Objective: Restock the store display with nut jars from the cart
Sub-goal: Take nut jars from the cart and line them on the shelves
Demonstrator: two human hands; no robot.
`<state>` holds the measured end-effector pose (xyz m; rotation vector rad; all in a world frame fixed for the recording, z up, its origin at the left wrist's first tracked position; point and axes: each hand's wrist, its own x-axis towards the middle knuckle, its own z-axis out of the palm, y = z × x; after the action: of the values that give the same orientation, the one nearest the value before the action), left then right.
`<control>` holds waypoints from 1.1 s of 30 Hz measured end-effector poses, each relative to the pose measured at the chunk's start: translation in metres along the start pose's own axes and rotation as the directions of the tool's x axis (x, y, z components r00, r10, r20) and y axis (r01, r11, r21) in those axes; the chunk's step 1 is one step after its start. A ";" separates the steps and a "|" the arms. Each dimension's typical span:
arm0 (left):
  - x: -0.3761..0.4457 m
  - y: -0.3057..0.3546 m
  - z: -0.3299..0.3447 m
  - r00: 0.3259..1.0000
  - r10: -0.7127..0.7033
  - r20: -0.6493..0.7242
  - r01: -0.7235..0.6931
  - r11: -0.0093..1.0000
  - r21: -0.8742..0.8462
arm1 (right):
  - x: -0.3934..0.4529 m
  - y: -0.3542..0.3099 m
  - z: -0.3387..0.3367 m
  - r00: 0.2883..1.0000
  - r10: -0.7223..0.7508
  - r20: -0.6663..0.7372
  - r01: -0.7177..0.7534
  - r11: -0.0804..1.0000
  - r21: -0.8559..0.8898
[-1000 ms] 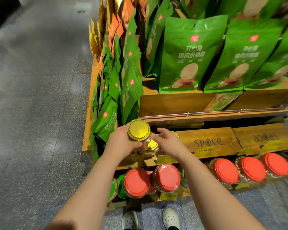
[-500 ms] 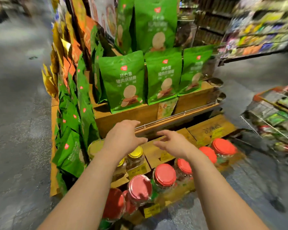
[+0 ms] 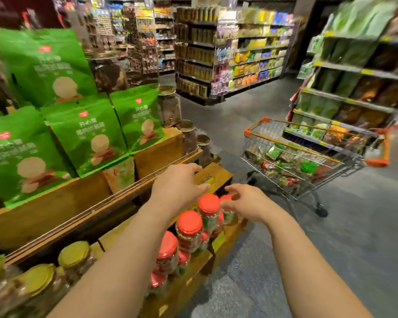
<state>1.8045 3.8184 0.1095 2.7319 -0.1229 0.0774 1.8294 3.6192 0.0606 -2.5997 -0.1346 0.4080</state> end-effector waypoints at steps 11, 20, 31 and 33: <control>0.084 0.203 0.098 0.962 0.244 0.119 -0.232 0.966 -0.111 | -0.060 0.206 -0.113 0.941 0.279 -0.191 -0.257 0.957 0.131; 0.145 0.271 0.140 0.931 0.329 0.158 -0.311 0.942 -0.129 | -0.044 0.275 -0.137 0.877 0.395 -0.274 -0.284 0.885 0.369; 0.312 0.318 0.165 0.925 0.356 0.131 -0.328 0.924 -0.198 | 0.093 0.320 -0.221 0.866 0.362 -0.347 -0.230 0.902 0.365; 0.352 0.327 0.161 0.932 0.345 0.111 -0.319 0.927 -0.198 | 0.126 0.326 -0.247 0.861 0.345 -0.373 -0.218 0.914 0.343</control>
<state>2.1286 3.4289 0.1154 2.5096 -0.6070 -0.0347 2.0322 3.2424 0.0720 -2.3481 0.4376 -0.0543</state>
